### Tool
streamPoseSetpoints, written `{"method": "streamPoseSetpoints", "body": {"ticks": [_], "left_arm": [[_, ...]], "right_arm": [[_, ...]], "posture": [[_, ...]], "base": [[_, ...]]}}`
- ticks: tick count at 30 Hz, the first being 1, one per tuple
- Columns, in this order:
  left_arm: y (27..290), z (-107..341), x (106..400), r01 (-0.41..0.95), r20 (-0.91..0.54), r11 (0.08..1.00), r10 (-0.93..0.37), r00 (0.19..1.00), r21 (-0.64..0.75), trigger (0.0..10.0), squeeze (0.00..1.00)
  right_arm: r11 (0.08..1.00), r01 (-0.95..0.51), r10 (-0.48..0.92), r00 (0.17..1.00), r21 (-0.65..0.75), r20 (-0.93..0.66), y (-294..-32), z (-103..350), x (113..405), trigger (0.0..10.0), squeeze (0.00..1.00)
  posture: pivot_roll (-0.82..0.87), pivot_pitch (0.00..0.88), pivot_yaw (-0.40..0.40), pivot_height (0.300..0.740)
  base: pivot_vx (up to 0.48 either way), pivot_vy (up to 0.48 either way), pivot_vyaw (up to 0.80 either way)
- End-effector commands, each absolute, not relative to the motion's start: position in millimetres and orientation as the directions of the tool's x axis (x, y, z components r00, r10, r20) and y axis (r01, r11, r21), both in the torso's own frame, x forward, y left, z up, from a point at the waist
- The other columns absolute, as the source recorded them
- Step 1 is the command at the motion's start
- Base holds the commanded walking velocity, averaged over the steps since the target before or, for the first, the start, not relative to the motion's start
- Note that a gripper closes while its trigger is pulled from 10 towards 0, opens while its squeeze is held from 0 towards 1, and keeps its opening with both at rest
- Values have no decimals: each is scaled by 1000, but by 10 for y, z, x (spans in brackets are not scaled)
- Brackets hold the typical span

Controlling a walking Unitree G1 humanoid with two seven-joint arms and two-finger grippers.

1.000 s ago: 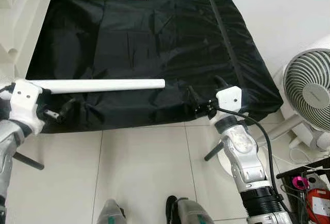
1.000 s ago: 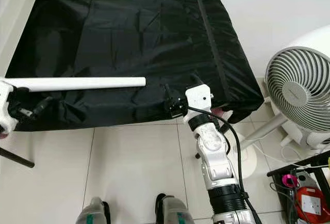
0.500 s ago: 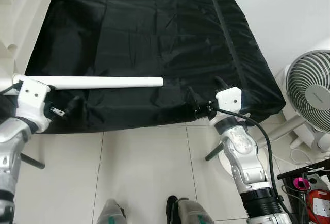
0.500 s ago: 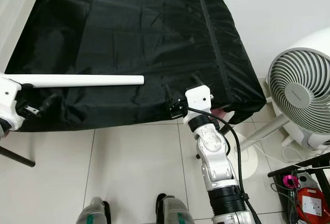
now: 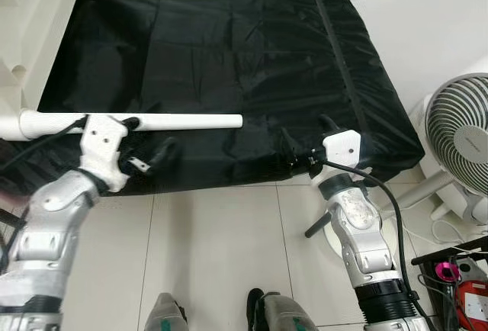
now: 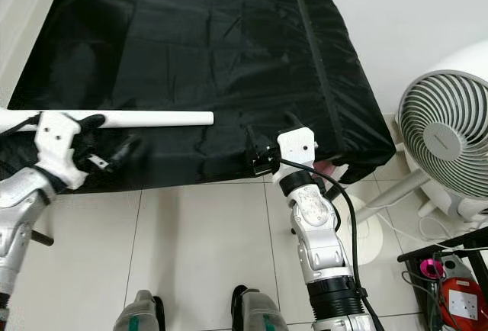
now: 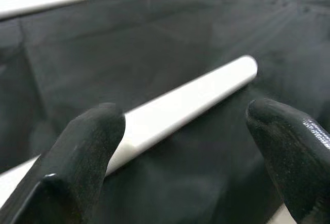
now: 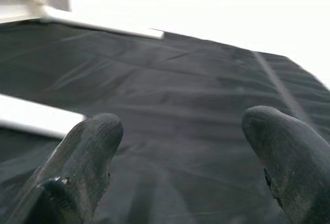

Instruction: Building children table

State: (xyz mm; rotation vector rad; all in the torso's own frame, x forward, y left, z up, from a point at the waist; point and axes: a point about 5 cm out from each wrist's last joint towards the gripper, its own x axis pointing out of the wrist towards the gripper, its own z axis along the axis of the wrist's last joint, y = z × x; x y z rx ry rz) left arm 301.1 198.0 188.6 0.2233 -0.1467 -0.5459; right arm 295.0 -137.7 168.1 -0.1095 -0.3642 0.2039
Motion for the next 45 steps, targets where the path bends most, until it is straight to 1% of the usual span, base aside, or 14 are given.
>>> {"method": "streamPoseSetpoints", "body": {"ticks": [1, 2, 5, 6, 9, 12, 18, 20, 23, 25, 28, 34, 37, 45], "left_arm": [[2040, 1893, 3089, 289, 102, 936, -313, 944, 200, 10000, 0], [2040, 1893, 3089, 289, 102, 936, -313, 944, 200, 10000, 0], [2024, 1871, 3188, 176, 81, 967, -194, 978, 186, 10000, 0], [2024, 1871, 3188, 176, 81, 967, -194, 978, 186, 10000, 0], [2014, 1903, 3254, 95, 101, 986, -110, 989, 136, 10000, 0], [2004, 1907, 3275, 71, 99, 991, -83, 992, 114, 10000, 0], [1965, 1933, 3340, 47, 116, 992, -61, 991, 116, 10000, 0], [1921, 1962, 3386, 50, 150, 992, -67, 986, 118, 10000, 0], [1921, 1962, 3386, 50, 150, 992, -67, 986, 118, 10000, 0], [1856, 1925, 3391, 75, 181, 991, -94, 979, 112, 10000, 0], [1780, 1855, 3404, 88, 184, 992, -103, 978, 87, 10000, 0], [1619, 1848, 3471, 112, 180, 990, -126, 976, 86, 10000, 0], [1630, 1852, 3475, 102, 190, 993, -111, 976, 60, 10000, 0], [1688, 1798, 3396, 62, 206, 997, -70, 976, 46, 10000, 0]], "right_arm": [[986, -131, 160, 925, -106, 343, -1439, 1698, 2976, 10000, 0], [986, -131, 160, 925, -106, 343, -1439, 1698, 2976, 10000, 0], [990, -93, 124, 934, -109, 335, -1452, 1721, 3018, 10000, 0], [990, -93, 124, 934, -109, 335, -1452, 1721, 3018, 10000, 0], [991, -32, 74, 937, -127, 342, -1475, 1759, 3058, 10000, 0], [988, -4, 59, 936, -157, 347, -1484, 1784, 3080, 10000, 0], [986, -5, 64, 934, -168, 351, -1510, 1808, 3109, 10000, 0], [983, 35, 37, 925, -182, 379, -1569, 1825, 3102, 10000, 0], [983, 35, 37, 925, -182, 379, -1569, 1825, 3102, 10000, 0], [985, 51, 17, 922, -167, 386, -1609, 1807, 3088, 10000, 0], [987, 64, -1, 921, -149, 389, -1621, 1784, 3071, 10000, 0], [992, 46, 4, 923, -122, 384, -1567, 1766, 3061, 10000, 0], [985, 62, 4, 924, -159, 384, -1568, 1745, 3055, 10000, 0], [983, 95, -31, 930, -159, 366, -1642, 1676, 3041, 10000, 0]], "posture": [[27, 173, -4, 740], [27, 173, -4, 740], [33, 164, 3, 740], [33, 164, 3, 740], [27, 146, 36, 740], [19, 140, 46, 740], [7, 131, 55, 740], [-20, 109, 48, 740], [-20, 109, 48, 740], [-35, 96, 35, 740], [-39, 90, 34, 740], [-45, 79, 41, 740], [-42, 71, 47, 740], [-36, 59, 45, 740]], "base": [[0, 0, 0], [0, 0, 0], [0, 0, 0], [0, 0, 0], [0, 0, 0], [0, 0, 0], [0, 0, 0], [0, 0, 0], [0, 0, 0], [0, 0, 0], [0, 0, 0], [0, 0, 0], [0, 0, 0], [0, 0, 0]]}}
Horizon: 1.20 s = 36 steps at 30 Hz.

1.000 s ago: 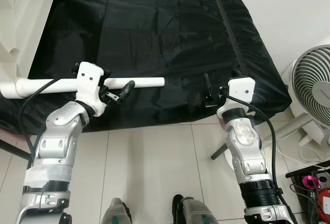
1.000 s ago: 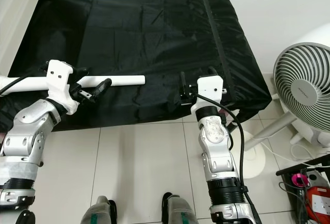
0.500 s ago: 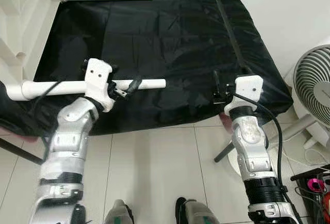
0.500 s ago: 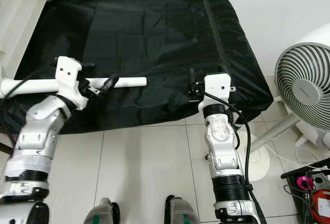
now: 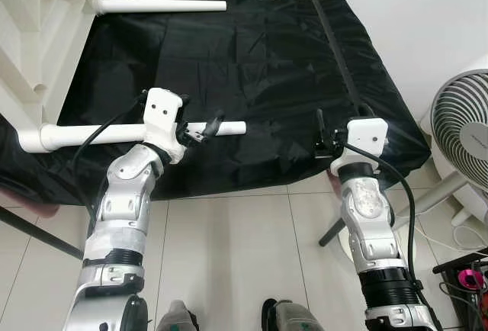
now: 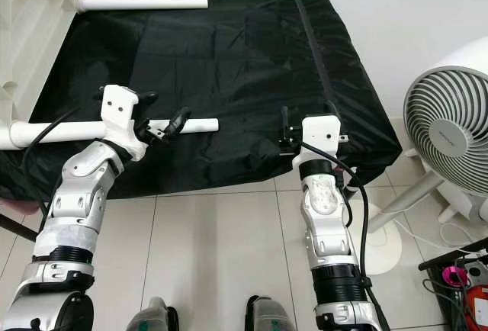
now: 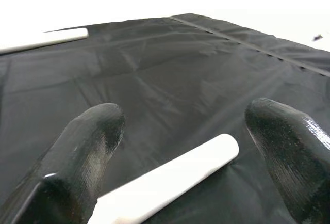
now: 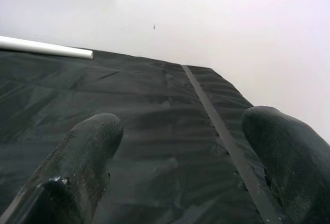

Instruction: Building children table

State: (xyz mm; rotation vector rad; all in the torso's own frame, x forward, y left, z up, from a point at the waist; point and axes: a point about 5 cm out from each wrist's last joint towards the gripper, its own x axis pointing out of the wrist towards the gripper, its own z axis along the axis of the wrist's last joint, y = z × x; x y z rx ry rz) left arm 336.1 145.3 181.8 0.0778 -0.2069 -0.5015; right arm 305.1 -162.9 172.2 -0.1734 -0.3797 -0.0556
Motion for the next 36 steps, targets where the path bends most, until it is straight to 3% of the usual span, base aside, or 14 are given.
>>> {"method": "streamPoseSetpoints", "body": {"ticks": [1, 12, 36], "left_arm": [[1697, 1778, 3385, 56, 208, 997, -65, 976, 47, 10000, 0], [1728, 1757, 3371, 40, 219, 998, -49, 974, 49, 10000, 0], [1758, 1713, 3327, 33, 217, 997, -48, 975, 74, 10000, 0]], "right_arm": [[982, 97, -32, 931, -160, 365, -1646, 1666, 3039, 10000, 0], [982, 76, -10, 934, -171, 358, -1638, 1672, 3093, 10000, 0], [983, 59, 7, 936, -176, 352, -1627, 1653, 3120, 10000, 0]], "posture": [[-36, 59, 45, 740], [-23, 45, 16, 740], [-18, 30, 5, 740]], "base": [[0, 0, 0], [0, 44, 0], [0, 299, 0]]}}
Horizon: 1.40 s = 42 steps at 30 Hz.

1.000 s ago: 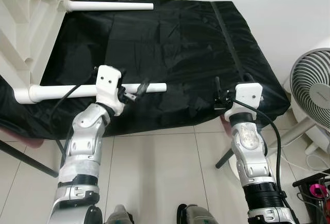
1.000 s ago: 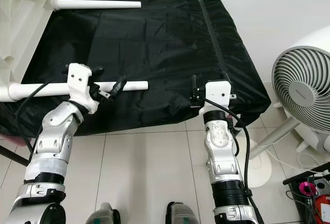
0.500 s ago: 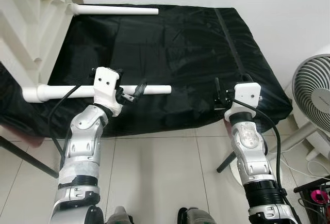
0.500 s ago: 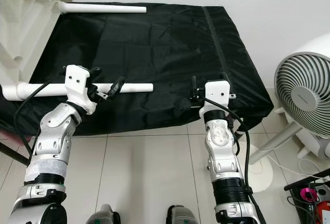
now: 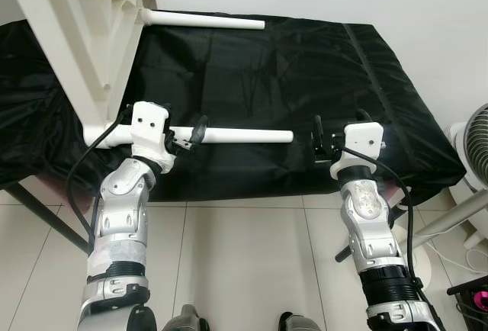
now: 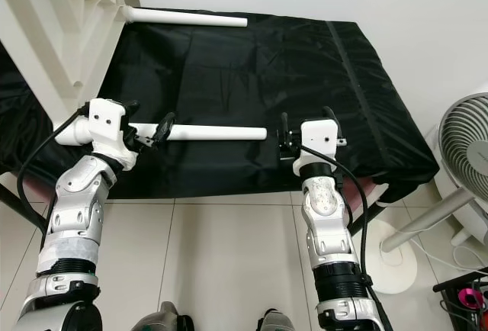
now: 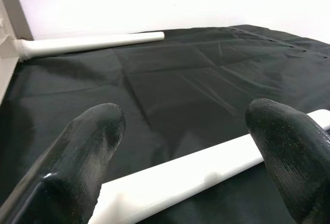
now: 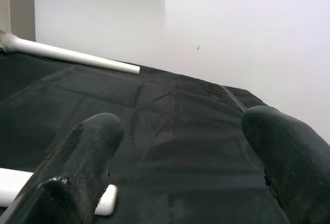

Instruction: Building children table

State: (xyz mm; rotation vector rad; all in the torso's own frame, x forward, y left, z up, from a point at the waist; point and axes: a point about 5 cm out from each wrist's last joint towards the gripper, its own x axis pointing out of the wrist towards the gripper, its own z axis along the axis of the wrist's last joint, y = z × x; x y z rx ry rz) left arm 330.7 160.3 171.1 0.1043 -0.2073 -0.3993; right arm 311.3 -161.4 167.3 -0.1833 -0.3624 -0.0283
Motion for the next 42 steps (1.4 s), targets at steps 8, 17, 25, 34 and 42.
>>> {"method": "streamPoseSetpoints", "body": {"ticks": [8, 17, 25, 34, 42], "left_arm": [[1751, 1724, 3314, 30, 225, 995, -52, 973, 99, 10000, 0], [1731, 1723, 3302, 27, 228, 993, -53, 972, 116, 10000, 0], [1722, 1730, 3276, 26, 235, 985, -66, 970, 169, 10000, 0], [1705, 1719, 3262, -3, 234, 985, -38, 972, 174, 10000, 0], [1721, 1703, 3255, -22, 227, 987, -15, 974, 160, 10000, 0]], "right_arm": [[982, 57, 9, 939, -181, 344, -1629, 1632, 3118, 10000, 0], [982, 52, 13, 940, -182, 340, -1620, 1622, 3121, 10000, 0], [981, 48, 19, 941, -187, 338, -1618, 1610, 3115, 10000, 0], [981, 44, 21, 943, -187, 332, -1614, 1596, 3107, 10000, 0], [981, 44, 20, 945, -187, 328, -1616, 1583, 3095, 10000, 0]], "posture": [[-18, 35, 6, 740], [-12, 37, 6, 740], [-9, 51, 1, 740], [-4, 65, -1, 740], [-1, 76, 2, 740]], "base": [[0, 161, 0], [0, 0, 0], [0, 0, 0], [0, -284, 0], [0, -122, 0]]}}
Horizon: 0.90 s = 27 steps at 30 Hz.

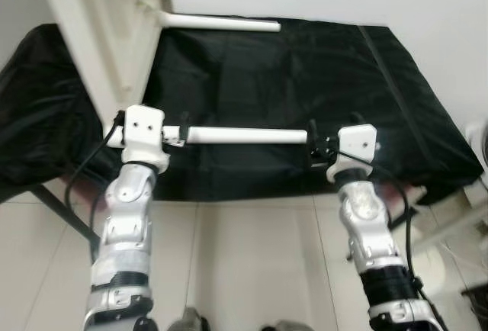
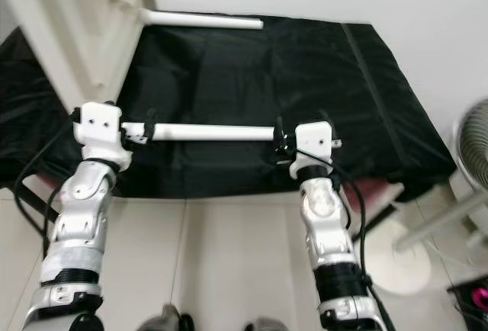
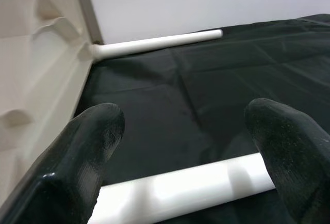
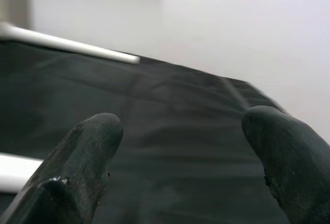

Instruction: Building children table

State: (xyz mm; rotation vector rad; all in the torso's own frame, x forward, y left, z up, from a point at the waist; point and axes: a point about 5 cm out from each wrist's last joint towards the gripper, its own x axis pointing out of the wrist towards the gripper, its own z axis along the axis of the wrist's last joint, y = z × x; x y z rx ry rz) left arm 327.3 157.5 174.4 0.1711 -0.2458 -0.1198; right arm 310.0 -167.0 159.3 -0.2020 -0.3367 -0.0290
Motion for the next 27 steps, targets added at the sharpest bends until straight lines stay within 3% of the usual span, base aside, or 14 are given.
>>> {"method": "streamPoseSetpoints", "body": {"ticks": [1, 27], "left_arm": [[1723, 1703, 3253, -25, 229, 987, -12, 973, 158, 10000, 0], [1745, 1666, 3235, -17, 211, 991, -11, 977, 130, 10000, 0]], "right_arm": [[981, 44, 20, 945, -188, 327, -1619, 1581, 3094, 10000, 0], [981, 40, 24, 947, -192, 320, -1630, 1576, 3097, 10000, 0]], "posture": [[-2, 78, 2, 740], [-6, 109, -3, 740]], "base": [[0, 0, 0], [0, 0, 0]]}}
